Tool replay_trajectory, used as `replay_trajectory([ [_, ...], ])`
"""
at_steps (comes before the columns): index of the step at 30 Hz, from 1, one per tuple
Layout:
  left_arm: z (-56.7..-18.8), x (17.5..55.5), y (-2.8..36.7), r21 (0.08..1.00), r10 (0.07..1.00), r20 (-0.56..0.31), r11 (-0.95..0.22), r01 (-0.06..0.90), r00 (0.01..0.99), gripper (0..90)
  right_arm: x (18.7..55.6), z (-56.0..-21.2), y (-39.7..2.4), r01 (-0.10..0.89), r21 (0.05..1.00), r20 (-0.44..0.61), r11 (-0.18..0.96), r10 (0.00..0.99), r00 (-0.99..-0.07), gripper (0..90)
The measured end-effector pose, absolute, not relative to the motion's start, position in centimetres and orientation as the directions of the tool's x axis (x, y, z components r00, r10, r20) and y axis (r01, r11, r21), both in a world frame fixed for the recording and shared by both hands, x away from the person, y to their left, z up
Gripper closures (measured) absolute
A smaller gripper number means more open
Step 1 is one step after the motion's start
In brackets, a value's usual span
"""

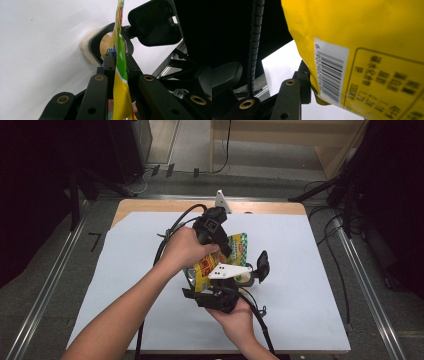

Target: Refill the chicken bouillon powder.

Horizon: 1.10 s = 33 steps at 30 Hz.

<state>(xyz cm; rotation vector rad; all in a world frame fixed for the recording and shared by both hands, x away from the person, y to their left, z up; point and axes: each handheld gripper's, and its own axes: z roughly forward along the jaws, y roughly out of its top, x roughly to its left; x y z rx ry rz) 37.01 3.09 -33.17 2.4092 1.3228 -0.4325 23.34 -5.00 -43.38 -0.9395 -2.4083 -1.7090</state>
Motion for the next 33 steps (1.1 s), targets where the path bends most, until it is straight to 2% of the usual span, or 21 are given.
replay_trajectory([
  [33,-33.12,37.31,3.1,0.162,0.735,-0.441,-0.499,0.851,0.515,82.5,23.73,-42.95,-5.39,0.504,0.837,0.374,0.214,0.448,-0.812,65.4],
])
